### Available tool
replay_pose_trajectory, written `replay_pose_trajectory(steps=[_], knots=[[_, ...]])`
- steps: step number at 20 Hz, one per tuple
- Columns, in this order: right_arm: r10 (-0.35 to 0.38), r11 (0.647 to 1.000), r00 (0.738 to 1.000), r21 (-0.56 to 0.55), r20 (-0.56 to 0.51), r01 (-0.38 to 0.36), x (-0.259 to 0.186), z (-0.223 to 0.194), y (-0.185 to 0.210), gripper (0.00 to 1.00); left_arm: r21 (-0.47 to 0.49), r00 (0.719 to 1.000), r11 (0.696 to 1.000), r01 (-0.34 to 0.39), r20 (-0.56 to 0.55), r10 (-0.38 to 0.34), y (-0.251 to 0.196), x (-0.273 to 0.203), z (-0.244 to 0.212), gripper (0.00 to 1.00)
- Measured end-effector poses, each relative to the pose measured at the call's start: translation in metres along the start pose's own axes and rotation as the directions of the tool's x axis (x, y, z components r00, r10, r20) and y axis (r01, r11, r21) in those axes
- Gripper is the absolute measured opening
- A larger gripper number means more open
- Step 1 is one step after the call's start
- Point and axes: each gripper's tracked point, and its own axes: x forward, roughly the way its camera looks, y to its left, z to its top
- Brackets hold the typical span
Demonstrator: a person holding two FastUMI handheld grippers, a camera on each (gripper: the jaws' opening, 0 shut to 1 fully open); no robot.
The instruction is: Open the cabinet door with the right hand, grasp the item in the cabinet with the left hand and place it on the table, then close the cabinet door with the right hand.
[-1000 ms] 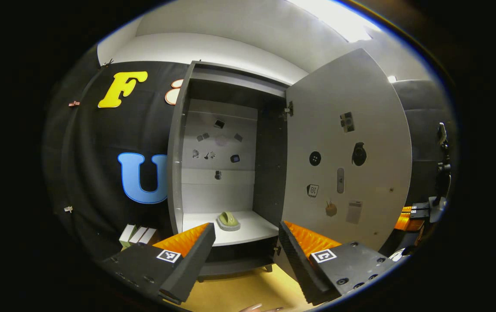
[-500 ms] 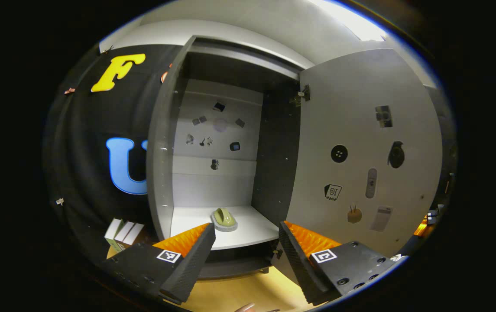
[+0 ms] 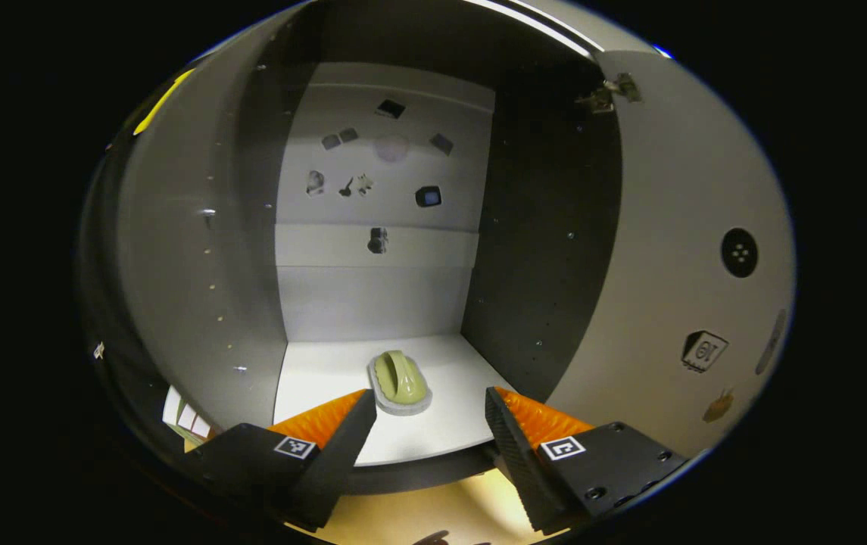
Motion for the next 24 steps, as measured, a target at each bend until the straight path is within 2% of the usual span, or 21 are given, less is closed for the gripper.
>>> replay_pose_trajectory(steps=[3,5,6,7,8,9,10,13,17,20,24], knots=[[-0.073,0.997,0.997,0.02,0.014,0.073,-0.001,0.001,-0.038,0.34,0.072,0.995,0.997,-0.029,-0.091,0.036,0.008,0.042,0.0,0.92],[-0.118,0.993,0.993,0.035,0.017,0.117,0.002,-0.002,-0.06,0.41,0.036,0.99,0.999,-0.032,-0.133,0.037,0.011,0.064,0.004,0.89],[-0.136,0.99,0.991,0.041,0.016,0.135,0.003,-0.004,-0.069,0.36,0.005,0.989,0.999,-0.033,-0.144,0.034,0.012,0.076,0.006,0.88],[-0.152,0.987,0.988,0.045,0.012,0.151,0.004,-0.006,-0.078,0.36,-0.023,0.986,0.999,-0.034,-0.164,0.029,0.012,0.085,0.006,0.88],[-0.166,0.985,0.986,0.047,0.005,0.165,0.006,-0.01,-0.086,0.41,-0.039,0.982,0.999,-0.031,-0.187,0.023,0.013,0.092,0.004,0.88],[-0.176,0.983,0.984,0.049,-0.004,0.176,0.01,-0.013,-0.094,0.36,-0.045,0.978,0.998,-0.036,-0.206,0.026,0.015,0.099,0.003,0.87],[-0.18,0.982,0.984,0.053,-0.011,0.181,0.013,-0.015,-0.1,0.36,-0.043,0.974,0.998,-0.047,-0.224,0.036,0.017,0.108,0.0,0.87],[-0.175,0.982,0.984,0.065,-0.029,0.177,0.025,-0.023,-0.109,0.41,-0.054,0.959,0.996,-0.078,-0.277,0.06,0.024,0.126,-0.011,0.86],[-0.177,0.982,0.982,0.057,-0.06,0.18,0.036,-0.033,-0.117,0.37,-0.039,0.944,0.994,-0.1,-0.321,0.082,0.03,0.145,-0.021,0.84],[-0.174,0.983,0.982,0.05,-0.077,0.179,0.039,-0.04,-0.12,0.36,-0.095,0.928,0.989,-0.111,-0.367,0.068,0.03,0.156,-0.03,0.83],[-0.176,0.982,0.981,0.054,-0.086,0.181,0.044,-0.043,-0.123,0.36,-0.084,0.913,0.987,-0.138,-0.396,0.093,0.041,0.165,-0.039,0.77]])
